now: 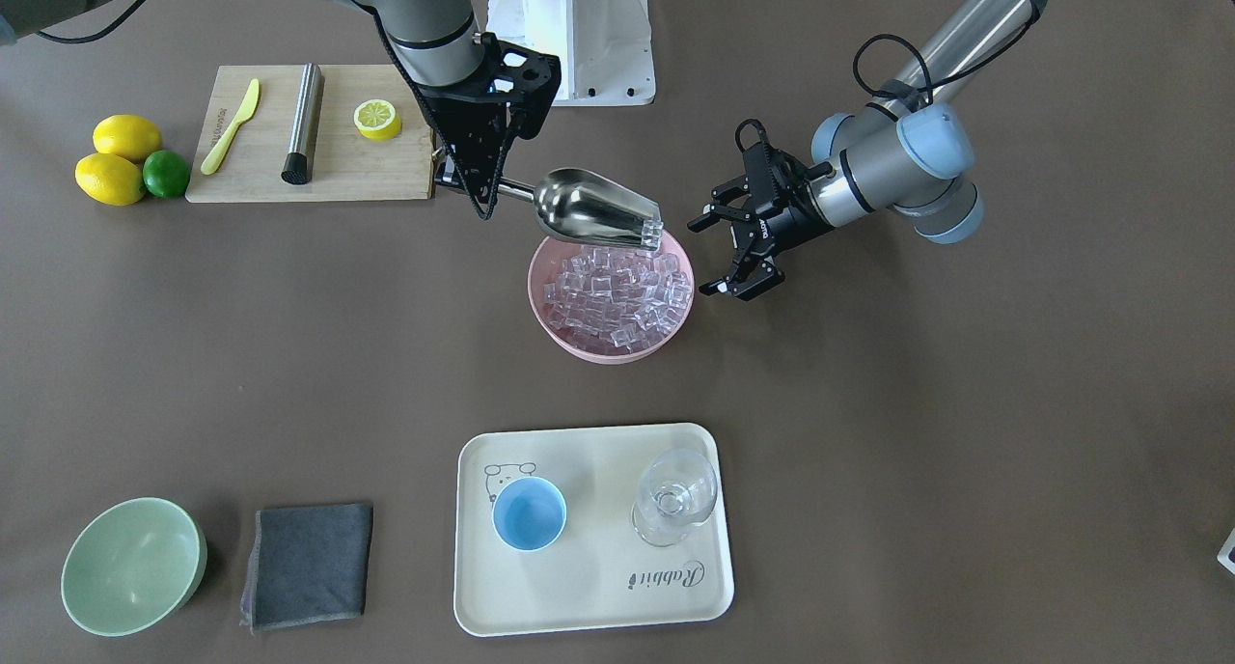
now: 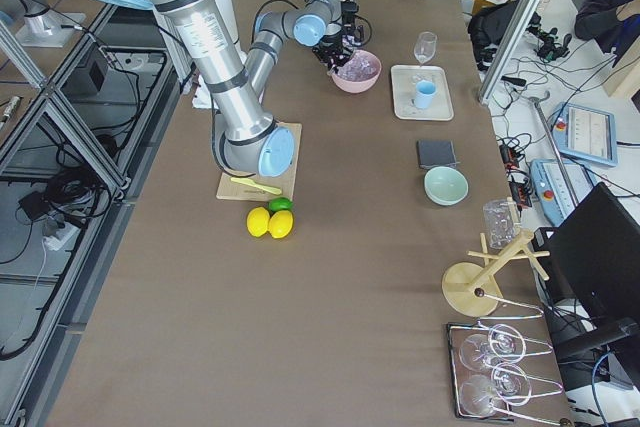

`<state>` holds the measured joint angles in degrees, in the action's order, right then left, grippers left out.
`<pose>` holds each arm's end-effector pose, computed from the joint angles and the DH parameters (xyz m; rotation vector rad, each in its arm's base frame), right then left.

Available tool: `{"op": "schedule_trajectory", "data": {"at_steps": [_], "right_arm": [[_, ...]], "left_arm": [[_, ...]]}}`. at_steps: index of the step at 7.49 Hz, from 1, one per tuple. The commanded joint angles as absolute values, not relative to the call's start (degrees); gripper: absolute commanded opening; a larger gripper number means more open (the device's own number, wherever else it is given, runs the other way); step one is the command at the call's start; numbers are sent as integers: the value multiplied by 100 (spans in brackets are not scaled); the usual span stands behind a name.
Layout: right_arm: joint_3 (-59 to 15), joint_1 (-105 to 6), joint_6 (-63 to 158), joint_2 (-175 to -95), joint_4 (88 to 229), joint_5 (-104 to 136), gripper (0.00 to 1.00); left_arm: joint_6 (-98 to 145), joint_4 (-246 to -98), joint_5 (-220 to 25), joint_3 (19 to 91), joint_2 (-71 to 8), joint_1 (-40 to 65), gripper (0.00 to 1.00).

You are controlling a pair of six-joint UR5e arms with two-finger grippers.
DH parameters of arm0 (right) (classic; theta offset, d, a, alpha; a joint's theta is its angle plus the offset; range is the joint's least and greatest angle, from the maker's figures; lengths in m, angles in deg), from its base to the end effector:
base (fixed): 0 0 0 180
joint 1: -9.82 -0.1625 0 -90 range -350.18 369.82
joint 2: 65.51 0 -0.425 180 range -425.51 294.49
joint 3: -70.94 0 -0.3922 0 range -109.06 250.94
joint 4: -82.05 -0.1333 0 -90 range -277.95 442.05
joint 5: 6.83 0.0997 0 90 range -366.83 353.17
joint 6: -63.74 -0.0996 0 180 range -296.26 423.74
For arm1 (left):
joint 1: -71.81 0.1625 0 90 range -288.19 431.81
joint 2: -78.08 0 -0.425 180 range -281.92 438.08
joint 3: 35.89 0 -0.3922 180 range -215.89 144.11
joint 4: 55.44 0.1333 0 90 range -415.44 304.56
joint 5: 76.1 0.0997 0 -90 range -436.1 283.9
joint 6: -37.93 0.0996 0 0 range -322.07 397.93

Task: Put ice in cup with scoop
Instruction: 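Drag the scoop through the ice and tilt it up to collect cubes, then lift the loaded scoop out of the bowl while left arm withdraws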

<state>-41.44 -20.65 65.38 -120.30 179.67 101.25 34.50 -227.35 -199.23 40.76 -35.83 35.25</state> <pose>-0.4582 -0.3884 0.1632 0.6503 -0.7171 -1.1258 0.4646 -0.4427 0.3759 1.2375 1.2092 1.1223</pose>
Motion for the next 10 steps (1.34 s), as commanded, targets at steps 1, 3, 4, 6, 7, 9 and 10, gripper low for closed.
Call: {"op": "schedule_trajectory", "data": {"at_steps": [1, 3, 4, 6, 7, 9, 10], "right_arm": [[-4349, -2068, 6532, -12273, 16867, 9936, 0], [-4271, -2068, 6314, -12212, 16189, 9584, 0], [-4227, -2068, 6008, -12203, 15838, 9513, 0], [-4191, -2068, 5401, -12255, 15405, 9503, 0], [-4191, -2068, 5215, -12264, 15238, 9477, 0], [-4112, -2068, 4994, -12282, 15175, 9416, 0], [-4121, -2068, 4968, -12395, 15175, 9415, 0]], "left_arm": [[3450, -22727, -19923, 4075, -3574, 3524, 98], [3459, -22726, -20045, 4075, -3496, 3385, 98], [3450, -22709, -20125, 4110, -3443, 3297, 98], [3442, -22569, -20449, 4294, -3207, 2911, 98], [3450, -21924, -20599, 4800, -2918, 2735, 98], [3477, -20711, -20592, 5872, -2215, 2602, 98], [3459, -20052, -20583, 6330, -1864, 2549, 98]]}}
